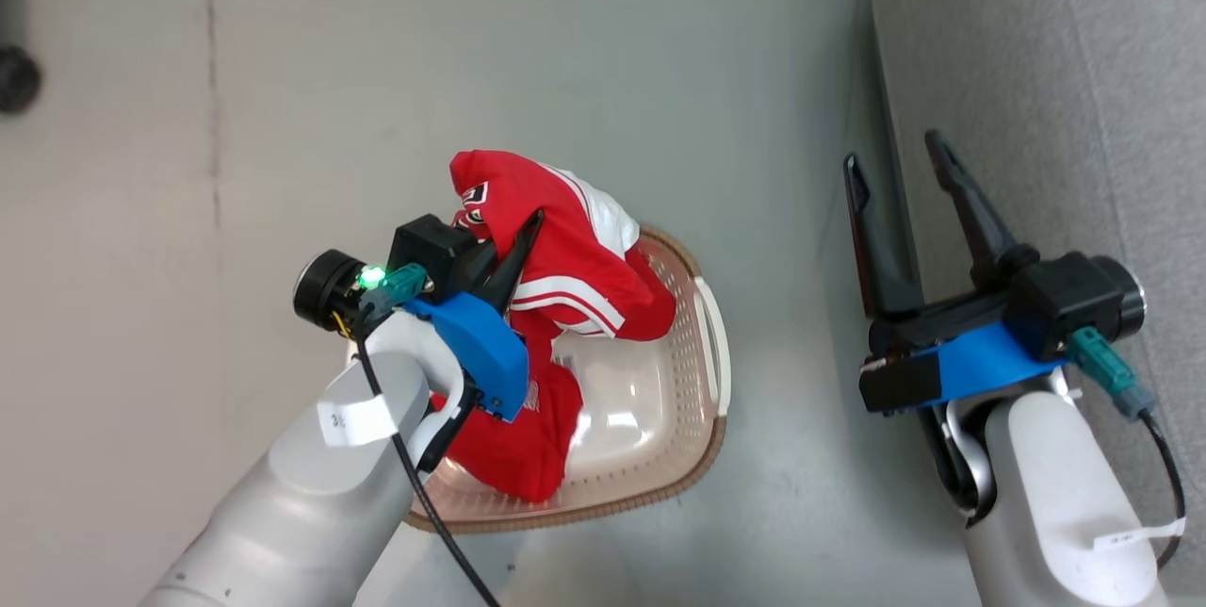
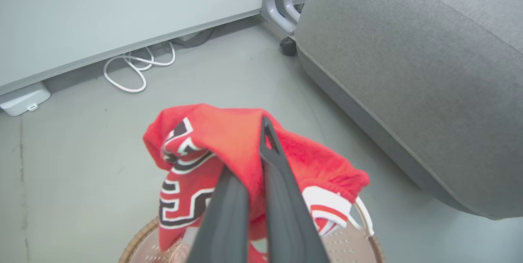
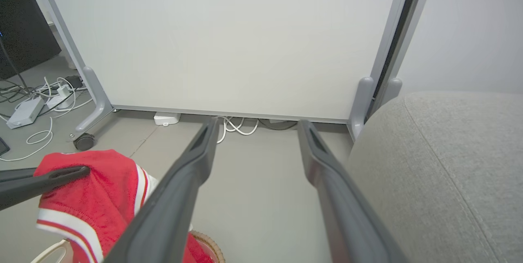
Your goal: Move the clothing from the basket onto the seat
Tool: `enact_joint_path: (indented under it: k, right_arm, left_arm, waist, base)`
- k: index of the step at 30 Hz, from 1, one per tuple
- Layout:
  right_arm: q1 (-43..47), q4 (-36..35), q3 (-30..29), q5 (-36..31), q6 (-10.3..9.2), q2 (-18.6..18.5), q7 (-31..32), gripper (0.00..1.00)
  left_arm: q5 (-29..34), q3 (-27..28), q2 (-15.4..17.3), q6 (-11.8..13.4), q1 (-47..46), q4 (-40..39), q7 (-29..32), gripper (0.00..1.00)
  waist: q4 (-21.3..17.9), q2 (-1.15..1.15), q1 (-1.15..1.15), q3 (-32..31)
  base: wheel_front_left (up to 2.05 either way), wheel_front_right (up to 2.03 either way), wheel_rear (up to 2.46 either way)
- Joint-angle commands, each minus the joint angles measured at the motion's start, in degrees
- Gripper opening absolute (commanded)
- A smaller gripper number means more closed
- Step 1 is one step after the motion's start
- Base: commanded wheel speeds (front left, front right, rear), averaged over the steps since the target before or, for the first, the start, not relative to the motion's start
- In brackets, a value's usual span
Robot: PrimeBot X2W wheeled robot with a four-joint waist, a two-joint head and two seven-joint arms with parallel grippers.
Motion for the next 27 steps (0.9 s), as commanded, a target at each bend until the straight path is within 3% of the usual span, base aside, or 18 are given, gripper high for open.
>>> enact_joint_path:
  k: [1,14,27]
  right_arm:
    - [1.06,0.25,0.16,0.2,0.01,-0.18,-0.2,1.0]
    - [6.78,2.45,0.67,0.82,0.01,-0.18,-0.2,1.0]
    - [12.56,2.86,-0.36,2.04,0.01,-0.18,-0.2,1.0]
  left_arm:
    - [0.94,1.32,0.26,0.18,0.94,-0.87,-0.28,0.0]
    - [10.26,13.57,0.98,0.23,6.78,-8.69,-0.29,0.0]
    - [14.17,15.97,0.77,-0.17,8.18,-13.6,-0.29,0.0]
  waist:
    - [0.89,0.0,0.01,-3.42]
    - [1.7,0.0,0.01,-14.41]
    - [2.7,0.0,0.01,-20.56]
  base:
    - [0.0,0.0,0.0]
    - [0.0,0.0,0.0]
    - [0.0,0.0,0.0]
